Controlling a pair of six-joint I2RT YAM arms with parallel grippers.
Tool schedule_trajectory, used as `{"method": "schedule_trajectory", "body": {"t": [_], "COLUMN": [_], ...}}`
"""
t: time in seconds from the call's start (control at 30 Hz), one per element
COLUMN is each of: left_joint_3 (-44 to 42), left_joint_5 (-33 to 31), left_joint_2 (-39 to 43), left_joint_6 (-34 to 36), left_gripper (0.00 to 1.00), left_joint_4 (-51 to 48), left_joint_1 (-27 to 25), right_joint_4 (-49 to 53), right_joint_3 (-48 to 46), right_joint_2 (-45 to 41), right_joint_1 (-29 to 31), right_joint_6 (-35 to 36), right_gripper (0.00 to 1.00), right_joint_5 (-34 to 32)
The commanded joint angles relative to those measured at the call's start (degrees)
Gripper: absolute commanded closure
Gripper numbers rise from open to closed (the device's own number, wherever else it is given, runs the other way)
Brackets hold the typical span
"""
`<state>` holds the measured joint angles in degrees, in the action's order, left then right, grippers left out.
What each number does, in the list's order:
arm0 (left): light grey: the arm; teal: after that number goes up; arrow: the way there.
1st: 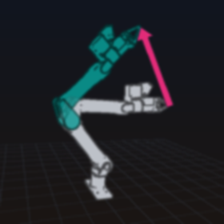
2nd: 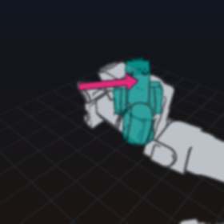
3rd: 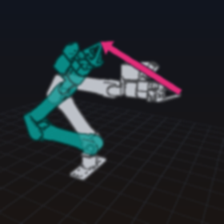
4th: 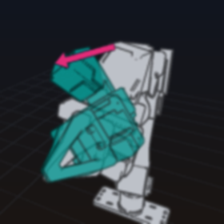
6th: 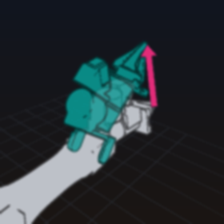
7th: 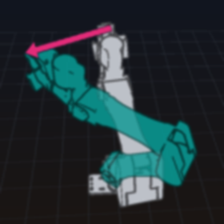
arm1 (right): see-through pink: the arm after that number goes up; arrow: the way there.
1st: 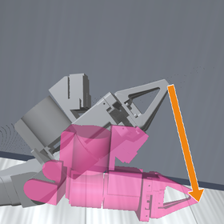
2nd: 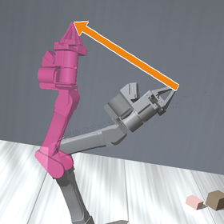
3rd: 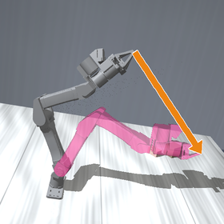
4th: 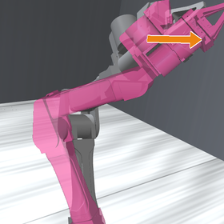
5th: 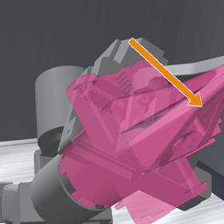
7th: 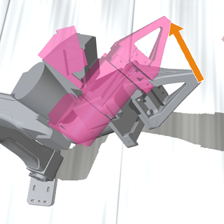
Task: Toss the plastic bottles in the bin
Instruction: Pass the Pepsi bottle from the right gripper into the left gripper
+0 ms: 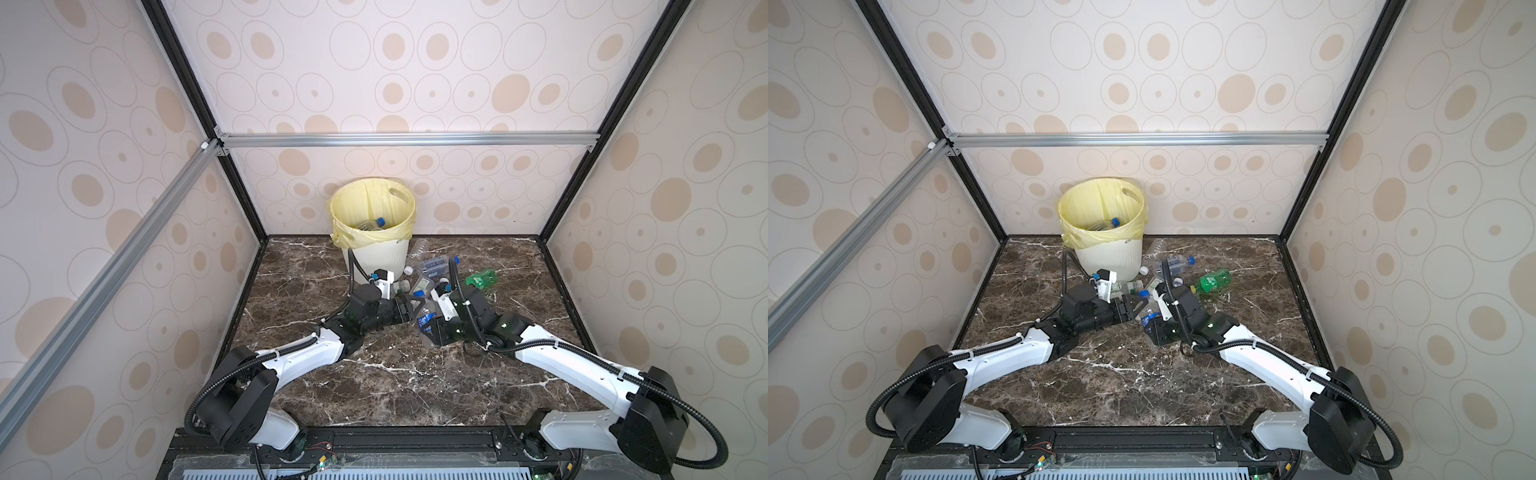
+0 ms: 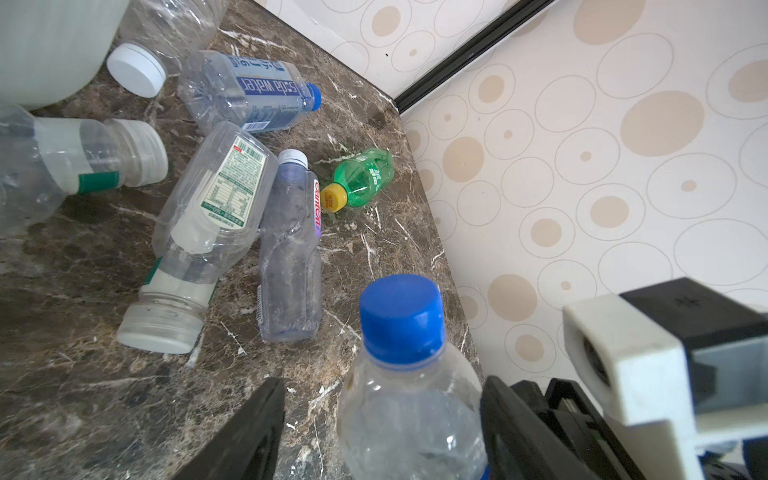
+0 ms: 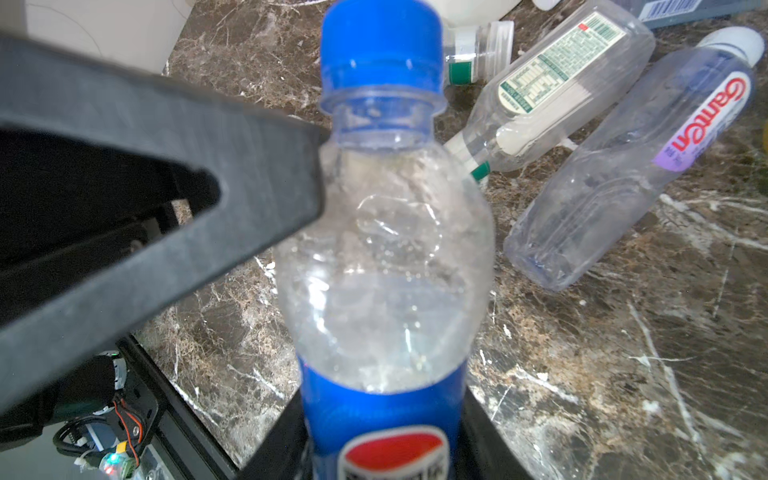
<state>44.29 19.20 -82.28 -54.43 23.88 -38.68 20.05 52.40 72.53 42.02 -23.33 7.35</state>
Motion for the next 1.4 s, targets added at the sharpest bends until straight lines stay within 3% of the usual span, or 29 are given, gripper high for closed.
{"method": "schedule_trajectory", "body": {"t": [0.0, 0.27, 0.53, 0.83, 1.03, 1.13, 1.37], "left_joint_3": [2.28, 2.61, 2.73, 2.24, 2.22, 2.17, 2.10], "left_joint_5": [-0.07, -0.37, 0.31, 1.55, 1.33, 0.62, -0.69], "left_joint_2": [-0.28, -0.18, -0.70, -1.59, -1.51, -1.11, 0.34], "left_joint_6": [-0.59, -0.75, -1.44, -2.63, -2.34, -2.08, -1.25], "left_gripper": [0.29, 0.39, 0.58, 0.57, 0.73, 0.76, 0.80], "left_joint_4": [1.12, 1.34, 2.55, 4.63, 4.19, 3.34, 0.76], "left_joint_1": [0.63, 1.19, 1.34, 1.32, 1.42, 1.63, 3.46], "right_joint_4": [-2.71, -3.44, -5.36, -5.73, -5.95, -5.90, -5.34], "right_joint_3": [-0.72, -1.76, -3.43, -3.74, -3.61, -3.63, -3.14], "right_joint_2": [-1.61, -1.95, -3.10, -3.10, -2.65, -2.59, -3.38], "right_joint_1": [1.20, 2.28, 3.02, 3.67, 3.69, 3.69, 3.69], "right_joint_6": [1.78, 2.74, 3.36, 4.02, 4.05, 4.07, 4.63], "right_gripper": [0.54, 0.54, 0.55, 0.55, 0.54, 0.50, 0.29], "right_joint_5": [1.43, 1.43, 1.87, 1.17, 0.83, 0.49, -0.64]}}
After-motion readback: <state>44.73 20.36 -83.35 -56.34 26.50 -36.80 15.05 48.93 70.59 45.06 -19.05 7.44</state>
